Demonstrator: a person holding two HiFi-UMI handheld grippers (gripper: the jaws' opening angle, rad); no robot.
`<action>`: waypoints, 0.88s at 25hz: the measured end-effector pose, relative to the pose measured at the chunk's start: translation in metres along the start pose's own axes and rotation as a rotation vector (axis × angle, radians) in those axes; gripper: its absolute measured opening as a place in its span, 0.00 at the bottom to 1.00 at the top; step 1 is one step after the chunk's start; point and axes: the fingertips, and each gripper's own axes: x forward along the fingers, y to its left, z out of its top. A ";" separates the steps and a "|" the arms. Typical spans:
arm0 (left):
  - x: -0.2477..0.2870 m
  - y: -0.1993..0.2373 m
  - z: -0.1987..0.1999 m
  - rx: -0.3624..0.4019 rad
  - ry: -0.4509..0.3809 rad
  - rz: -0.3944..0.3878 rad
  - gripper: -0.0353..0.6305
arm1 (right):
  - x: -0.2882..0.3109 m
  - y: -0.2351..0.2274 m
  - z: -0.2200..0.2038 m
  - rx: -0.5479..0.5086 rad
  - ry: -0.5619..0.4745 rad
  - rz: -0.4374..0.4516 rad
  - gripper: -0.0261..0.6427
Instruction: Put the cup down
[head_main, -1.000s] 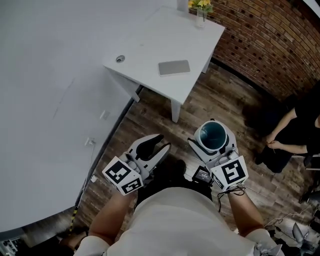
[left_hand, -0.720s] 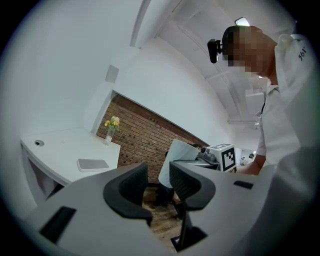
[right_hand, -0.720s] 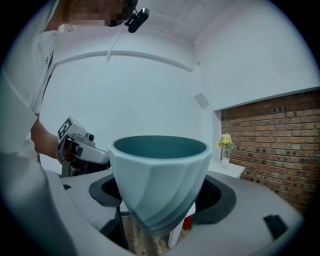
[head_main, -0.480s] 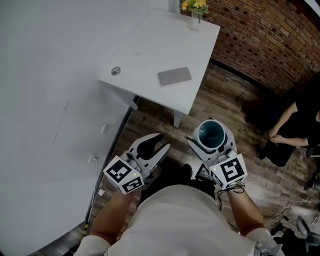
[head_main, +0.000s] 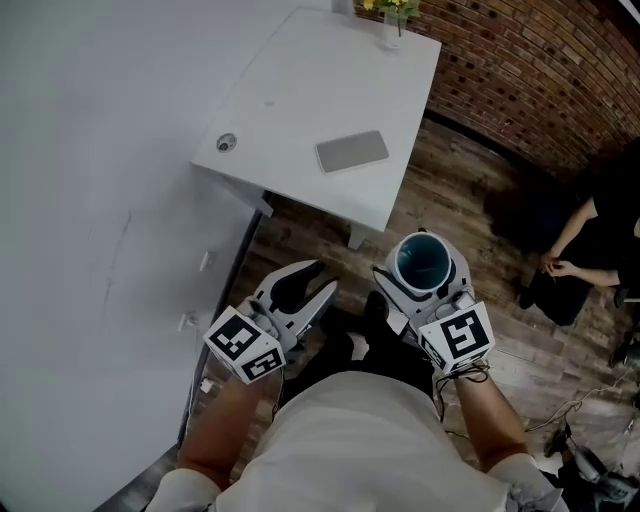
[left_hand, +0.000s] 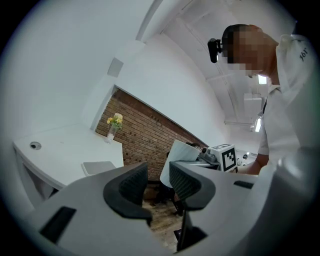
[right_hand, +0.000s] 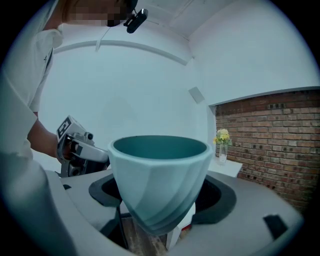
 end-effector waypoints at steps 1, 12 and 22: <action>0.003 0.003 0.000 -0.001 -0.002 0.005 0.24 | 0.003 -0.003 -0.002 0.002 0.003 0.004 0.63; 0.033 0.025 0.005 -0.016 -0.008 0.055 0.24 | 0.034 -0.036 -0.006 -0.017 0.019 0.083 0.63; 0.069 0.055 0.044 0.083 -0.019 0.023 0.24 | 0.081 -0.067 0.028 -0.113 -0.036 0.116 0.63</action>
